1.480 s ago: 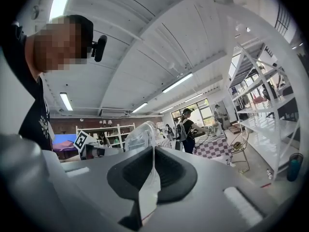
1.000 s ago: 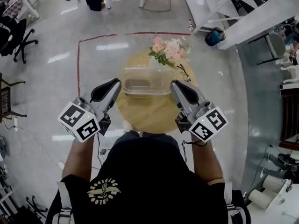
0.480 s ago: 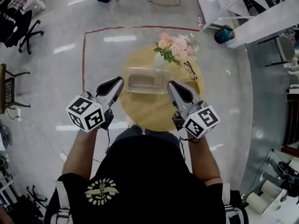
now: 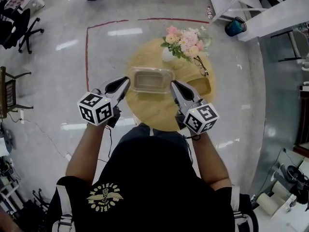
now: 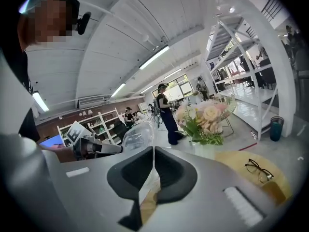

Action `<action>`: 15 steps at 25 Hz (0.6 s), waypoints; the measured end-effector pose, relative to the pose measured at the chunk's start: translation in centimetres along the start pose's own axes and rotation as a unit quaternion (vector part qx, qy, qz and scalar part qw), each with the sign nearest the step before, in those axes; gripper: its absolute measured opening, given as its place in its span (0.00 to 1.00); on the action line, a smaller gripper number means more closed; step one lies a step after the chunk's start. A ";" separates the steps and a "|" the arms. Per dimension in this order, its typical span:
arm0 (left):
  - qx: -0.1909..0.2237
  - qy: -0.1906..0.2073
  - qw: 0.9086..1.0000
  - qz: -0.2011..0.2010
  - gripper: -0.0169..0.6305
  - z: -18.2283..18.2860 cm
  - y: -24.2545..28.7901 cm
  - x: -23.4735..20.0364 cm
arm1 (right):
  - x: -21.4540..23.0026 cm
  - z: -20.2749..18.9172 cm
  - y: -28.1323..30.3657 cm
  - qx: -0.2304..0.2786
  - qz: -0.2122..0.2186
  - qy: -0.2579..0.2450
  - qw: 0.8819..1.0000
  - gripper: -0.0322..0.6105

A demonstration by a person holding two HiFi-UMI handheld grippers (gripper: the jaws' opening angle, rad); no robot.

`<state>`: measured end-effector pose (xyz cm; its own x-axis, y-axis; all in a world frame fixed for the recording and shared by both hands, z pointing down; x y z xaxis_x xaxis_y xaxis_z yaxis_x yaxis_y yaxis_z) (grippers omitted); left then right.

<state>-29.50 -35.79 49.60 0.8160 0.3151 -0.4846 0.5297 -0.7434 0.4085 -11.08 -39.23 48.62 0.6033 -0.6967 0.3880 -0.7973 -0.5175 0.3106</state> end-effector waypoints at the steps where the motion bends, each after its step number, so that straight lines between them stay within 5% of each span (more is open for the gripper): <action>1: -0.005 -0.004 1.000 0.000 0.05 -0.5 0.4 -0.4 | 0.3 -0.5 0.3 -0.004 -0.004 0.002 1.000 0.07; 15: -0.076 -0.051 0.996 0.025 0.05 -6.3 4.1 -6.1 | 3.4 -8.0 4.4 -0.069 -0.024 0.060 0.996 0.07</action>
<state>-30.83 -37.02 59.12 0.8182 0.2129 -0.5341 0.5246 -0.6568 0.5417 -12.43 -39.87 58.28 0.6440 -0.6050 0.4682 -0.7635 -0.4696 0.4434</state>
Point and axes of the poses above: the fingertips, and each gripper's own axes: y forward along the fingers, x to its right, z out of its top, the point moved 2 cm from there along -y, backward along the fingers, and after that the axes turned 1 degree about -z, right-handed, at the moved point
